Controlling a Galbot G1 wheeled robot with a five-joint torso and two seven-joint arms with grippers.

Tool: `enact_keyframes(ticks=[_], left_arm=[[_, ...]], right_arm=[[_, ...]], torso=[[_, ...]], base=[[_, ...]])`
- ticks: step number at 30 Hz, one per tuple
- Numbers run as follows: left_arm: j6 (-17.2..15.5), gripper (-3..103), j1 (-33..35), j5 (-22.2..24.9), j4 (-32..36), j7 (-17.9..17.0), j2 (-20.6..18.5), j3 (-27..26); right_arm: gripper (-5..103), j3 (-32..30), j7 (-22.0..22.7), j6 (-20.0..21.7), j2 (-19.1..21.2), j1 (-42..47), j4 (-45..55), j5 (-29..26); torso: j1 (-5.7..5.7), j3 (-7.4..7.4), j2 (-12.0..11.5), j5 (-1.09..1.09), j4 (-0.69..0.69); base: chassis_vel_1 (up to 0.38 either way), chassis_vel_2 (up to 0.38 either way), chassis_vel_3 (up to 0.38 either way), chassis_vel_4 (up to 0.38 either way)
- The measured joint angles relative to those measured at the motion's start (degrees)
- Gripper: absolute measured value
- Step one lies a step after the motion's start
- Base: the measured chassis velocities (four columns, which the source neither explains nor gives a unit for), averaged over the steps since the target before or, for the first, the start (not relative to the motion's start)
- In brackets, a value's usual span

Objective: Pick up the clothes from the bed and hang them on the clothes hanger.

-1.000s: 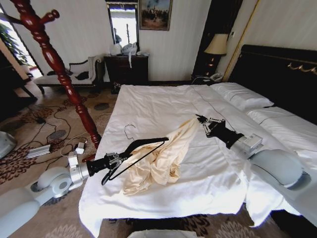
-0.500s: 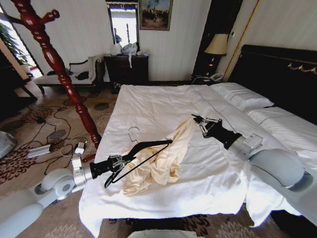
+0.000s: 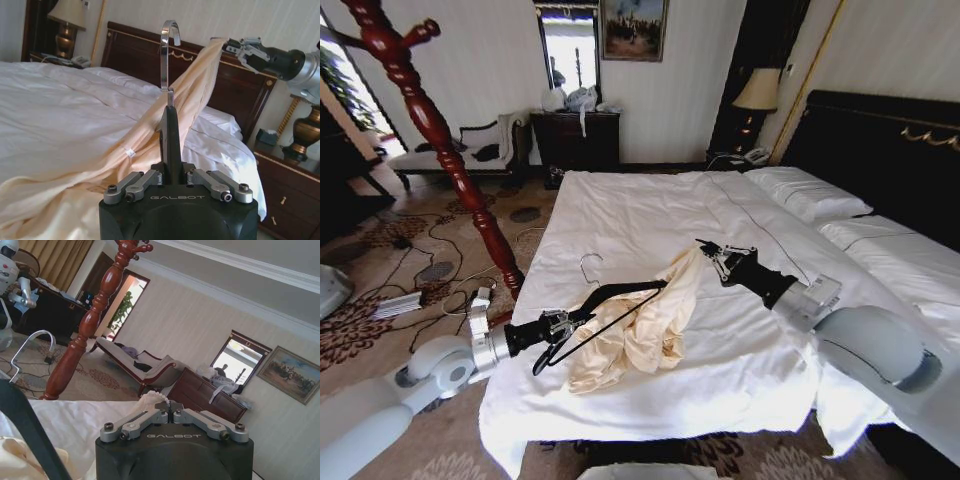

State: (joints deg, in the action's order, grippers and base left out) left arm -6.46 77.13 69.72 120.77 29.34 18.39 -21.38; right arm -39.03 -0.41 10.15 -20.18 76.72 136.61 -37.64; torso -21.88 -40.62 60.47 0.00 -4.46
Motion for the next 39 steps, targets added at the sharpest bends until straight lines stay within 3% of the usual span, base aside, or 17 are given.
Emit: enact_keyframes(ticks=[8,10,18,24,27,28,30,33,39], left_arm=[[-0.86,15,-0.58,1.26,4.03,0.18,-2.28,0.85],[-1.01,15,-3.39,1.28,3.74,-0.08,-1.95,3.35],[-1.63,15,-19.9,1.12,-1.25,-2.09,2.29,19.24],[-2.09,15,-25.82,0.58,-2.28,-3.1,3.46,25.2],[-2.11,15,-30.89,-0.96,-3.66,-5.7,4.46,31.01],[-2.11,15,-35.08,-1.21,-4.68,-7.0,5.67,35.84],[-2.13,15,-37.18,-1.19,-5.21,-7.59,6.48,37.97],[-2.35,15,-48.31,0.67,-8.12,-10.54,12.05,47.13],[-2.71,15,-54.89,2.26,-10.09,-12.27,16.18,51.21]], right_arm=[[0,0.33,0.0,0.0,0.16,-0.47,-1.89,0.07],[0,0.67,0.01,0.06,0.15,-0.59,-1.85,-0.01],[0,0.13,0.1,0.4,0.33,-0.2,-0.56,-1.5],[0,-0.16,0.34,0.5,0.51,-0.15,-0.12,-2.04],[0,-0.53,0.4,0.52,0.56,-0.11,0.15,-2.43],[0,-0.85,0.42,0.56,0.63,0.06,0.47,-2.84],[0,-0.92,0.5,0.67,0.69,0.08,0.66,-3.25],[0,-1.05,1.53,1.48,0.76,-0.04,1.7,-6.66],[0,-1.69,2.59,2.47,0.44,0.63,2.57,-9.3]], torso=[[0.01,0.0,0.0,0.02,0.0],[0.01,0.0,0.0,0.02,0.0],[0.01,0.0,0.0,0.0,-0.01],[0.01,0.0,0.0,0.01,0.0],[0.0,0.0,0.0,0.0,0.01],[0.01,0.0,0.0,0.01,0.02],[0.01,0.0,0.0,-0.01,0.03],[0.0,-0.01,0.0,-0.01,-0.02],[-0.01,-0.01,0.0,0.02,-0.03]], base=[[0.0,0.0,0.0,0.0],[0.0,0.0,0.0,0.0],[0.0,0.0,0.0,0.0],[0.0,0.0,0.0,0.0],[0.0,0.0,0.0,0.0],[0.0,0.0,0.0,0.0],[0.0,0.0,0.0,0.0],[0.0,0.0,0.0,0.0],[0.0,0.0,0.0,0.0]])
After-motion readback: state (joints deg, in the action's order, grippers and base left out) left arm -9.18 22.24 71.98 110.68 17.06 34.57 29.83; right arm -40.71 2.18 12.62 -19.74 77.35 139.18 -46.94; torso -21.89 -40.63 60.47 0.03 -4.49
